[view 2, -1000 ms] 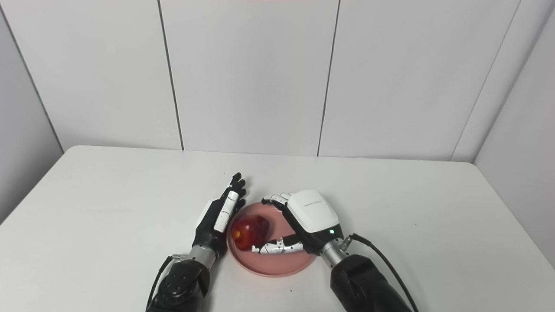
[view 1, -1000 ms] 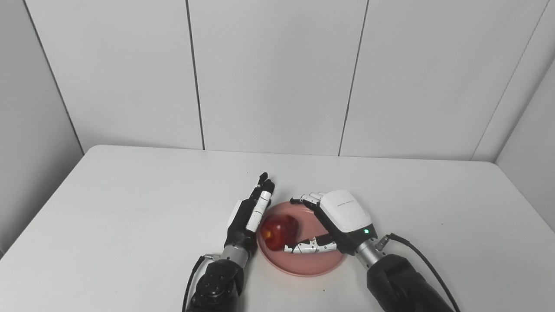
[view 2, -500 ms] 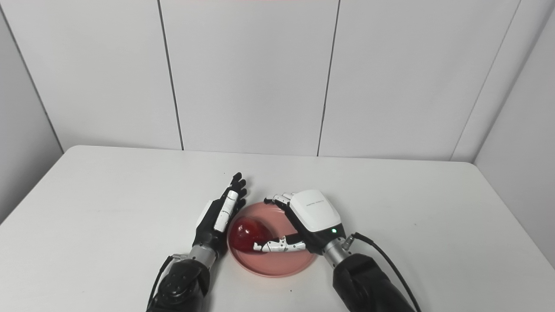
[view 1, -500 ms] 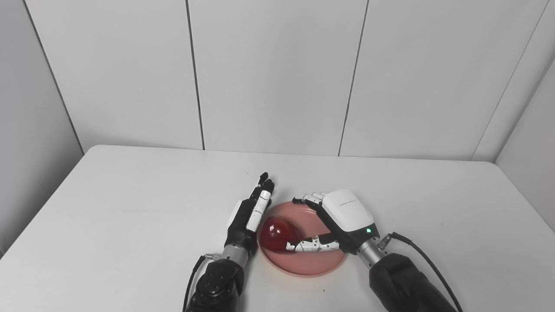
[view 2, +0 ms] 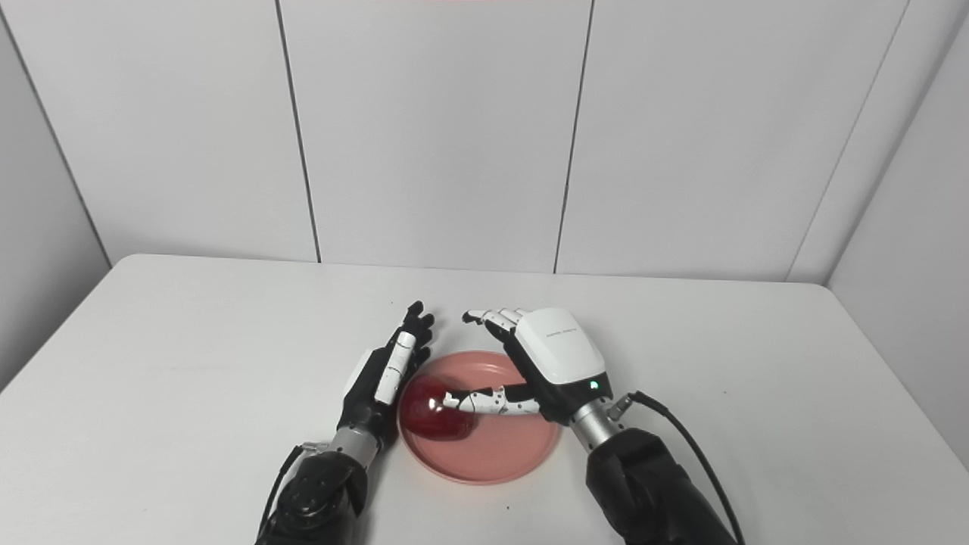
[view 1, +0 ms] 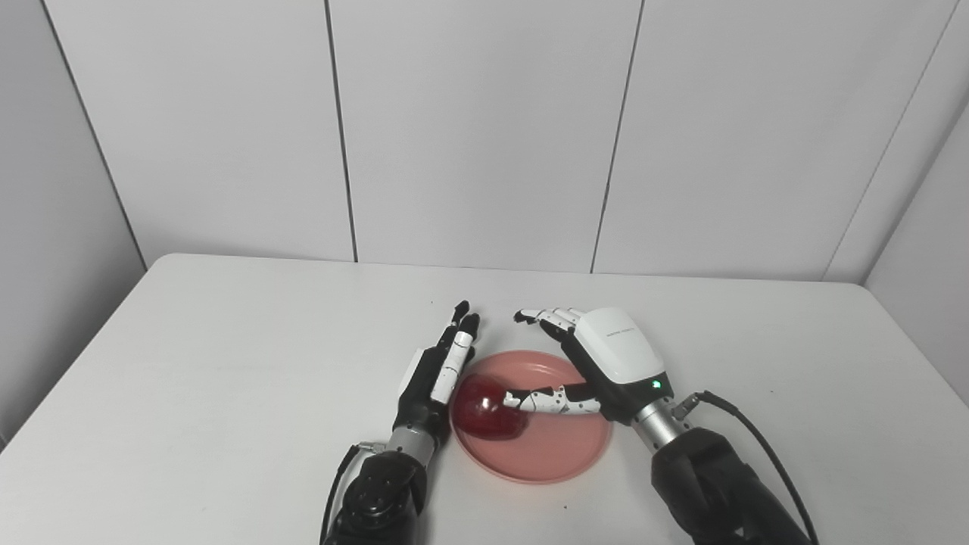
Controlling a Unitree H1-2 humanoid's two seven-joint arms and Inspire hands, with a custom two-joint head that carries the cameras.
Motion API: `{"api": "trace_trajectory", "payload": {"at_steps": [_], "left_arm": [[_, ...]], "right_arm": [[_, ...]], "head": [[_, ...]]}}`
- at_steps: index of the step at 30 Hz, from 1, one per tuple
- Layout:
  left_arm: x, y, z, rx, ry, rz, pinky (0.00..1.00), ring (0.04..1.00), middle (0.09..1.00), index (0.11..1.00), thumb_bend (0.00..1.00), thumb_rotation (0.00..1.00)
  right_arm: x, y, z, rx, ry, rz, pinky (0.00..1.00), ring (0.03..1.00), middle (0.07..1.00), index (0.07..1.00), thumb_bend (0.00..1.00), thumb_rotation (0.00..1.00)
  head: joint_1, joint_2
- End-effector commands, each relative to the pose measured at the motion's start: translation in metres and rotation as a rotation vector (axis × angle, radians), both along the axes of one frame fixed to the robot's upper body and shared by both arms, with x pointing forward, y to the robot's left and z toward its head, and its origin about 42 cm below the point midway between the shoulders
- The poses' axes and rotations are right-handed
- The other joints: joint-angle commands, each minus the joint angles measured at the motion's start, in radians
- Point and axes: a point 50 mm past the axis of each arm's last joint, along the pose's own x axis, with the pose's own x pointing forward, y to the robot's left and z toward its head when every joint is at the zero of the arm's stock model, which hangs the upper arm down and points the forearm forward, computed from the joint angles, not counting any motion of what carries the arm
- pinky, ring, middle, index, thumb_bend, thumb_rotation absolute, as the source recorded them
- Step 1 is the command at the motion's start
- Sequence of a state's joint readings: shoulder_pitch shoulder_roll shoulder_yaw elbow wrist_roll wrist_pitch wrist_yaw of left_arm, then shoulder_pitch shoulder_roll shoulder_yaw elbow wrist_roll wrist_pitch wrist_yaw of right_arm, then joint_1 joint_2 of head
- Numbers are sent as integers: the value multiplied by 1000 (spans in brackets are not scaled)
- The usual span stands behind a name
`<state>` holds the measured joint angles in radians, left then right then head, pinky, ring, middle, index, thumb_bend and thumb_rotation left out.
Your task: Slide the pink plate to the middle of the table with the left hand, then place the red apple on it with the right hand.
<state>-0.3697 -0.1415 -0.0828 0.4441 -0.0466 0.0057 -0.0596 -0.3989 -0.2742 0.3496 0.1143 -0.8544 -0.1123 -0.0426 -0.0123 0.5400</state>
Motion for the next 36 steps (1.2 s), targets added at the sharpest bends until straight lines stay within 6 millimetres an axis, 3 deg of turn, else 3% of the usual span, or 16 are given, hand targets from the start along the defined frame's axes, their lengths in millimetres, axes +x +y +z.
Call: {"api": "trace_trajectory", "payload": {"at_steps": [1,9,15,21,26,31,36], "left_arm": [[-18,-3,-38,21,180,-20,1000,1000,981,992,841,904],[-19,-2,-36,27,161,-20,1000,979,924,979,833,922],[-20,0,-35,34,145,-5,930,933,907,973,823,931],[-19,1,-35,47,128,3,913,914,901,975,818,944],[-21,1,-35,48,74,58,923,937,923,969,802,943],[-25,-1,-34,50,15,120,981,988,990,982,815,978],[-28,-4,-31,124,-34,159,998,1000,1000,997,793,1000]], "right_arm": [[5,4,32,84,-72,10,685,751,801,797,1000,1000],[5,-3,36,542,147,-28,818,903,916,896,1000,1000],[10,-13,17,915,291,-127,970,962,945,931,973,1000],[14,-21,-3,1210,405,-196,1000,987,965,958,1000,1000],[14,-23,-12,1332,440,-223,1000,985,972,959,1000,1000],[11,-25,-22,1377,465,-243,1000,994,978,947,994,1000],[6,-23,-35,1358,494,-262,1000,977,969,952,943,1000]], "head": [[1,1],[1,2],[0,3],[0,4],[-1,5],[0,7],[0,9]]}}
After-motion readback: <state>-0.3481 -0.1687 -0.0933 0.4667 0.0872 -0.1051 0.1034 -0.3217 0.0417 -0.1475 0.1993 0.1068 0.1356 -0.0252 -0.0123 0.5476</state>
